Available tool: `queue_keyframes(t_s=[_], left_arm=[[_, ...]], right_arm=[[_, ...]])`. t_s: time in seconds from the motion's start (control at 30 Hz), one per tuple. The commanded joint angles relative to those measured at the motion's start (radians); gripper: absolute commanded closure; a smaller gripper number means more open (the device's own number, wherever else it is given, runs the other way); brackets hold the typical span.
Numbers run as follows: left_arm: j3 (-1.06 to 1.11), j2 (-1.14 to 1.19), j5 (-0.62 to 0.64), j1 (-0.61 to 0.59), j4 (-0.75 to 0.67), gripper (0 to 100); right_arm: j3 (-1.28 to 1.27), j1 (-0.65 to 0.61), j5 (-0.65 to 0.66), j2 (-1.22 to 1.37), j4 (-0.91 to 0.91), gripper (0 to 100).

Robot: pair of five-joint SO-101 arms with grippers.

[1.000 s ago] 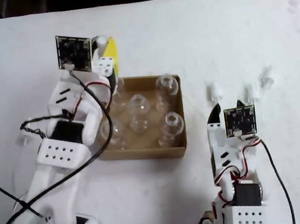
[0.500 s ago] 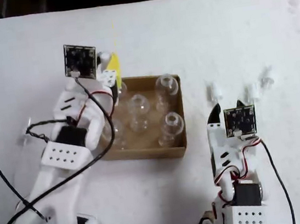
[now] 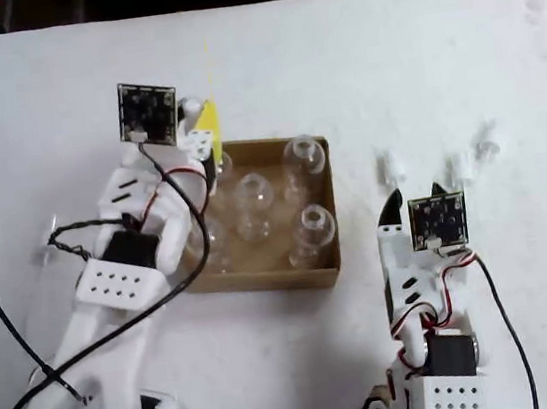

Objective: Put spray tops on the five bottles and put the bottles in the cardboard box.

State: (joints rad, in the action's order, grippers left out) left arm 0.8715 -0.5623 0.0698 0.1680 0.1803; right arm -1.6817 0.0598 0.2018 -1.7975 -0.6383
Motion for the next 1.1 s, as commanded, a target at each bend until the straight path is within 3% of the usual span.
queue_keyframes(t_s=[0.0, 0.13, 0.27, 0.57, 0.93, 1.07], left_arm=[[-0.009, 0.001, 0.012, -0.016, -0.023, 98], [-0.006, 0.005, 0.003, -0.031, -0.137, 98], [-0.006, 0.007, -0.101, -0.051, -0.193, 98], [0.015, 0.007, -0.150, -0.047, -0.190, 98], [0.040, -0.004, -0.147, 0.067, -0.173, 98], [0.035, -0.005, -0.078, 0.059, -0.101, 98]], right_arm=[[-0.009, 0.001, 0.012, -0.004, 0.007, 84.0], [-0.009, 0.001, 0.012, -0.004, 0.007, 84.0], [-0.009, 0.001, 0.012, -0.004, 0.007, 84.0], [-0.009, 0.001, 0.012, -0.004, 0.007, 84.0], [-0.009, 0.001, 0.012, -0.004, 0.007, 84.0], [-0.009, 0.001, 0.012, -0.004, 0.007, 84.0]])
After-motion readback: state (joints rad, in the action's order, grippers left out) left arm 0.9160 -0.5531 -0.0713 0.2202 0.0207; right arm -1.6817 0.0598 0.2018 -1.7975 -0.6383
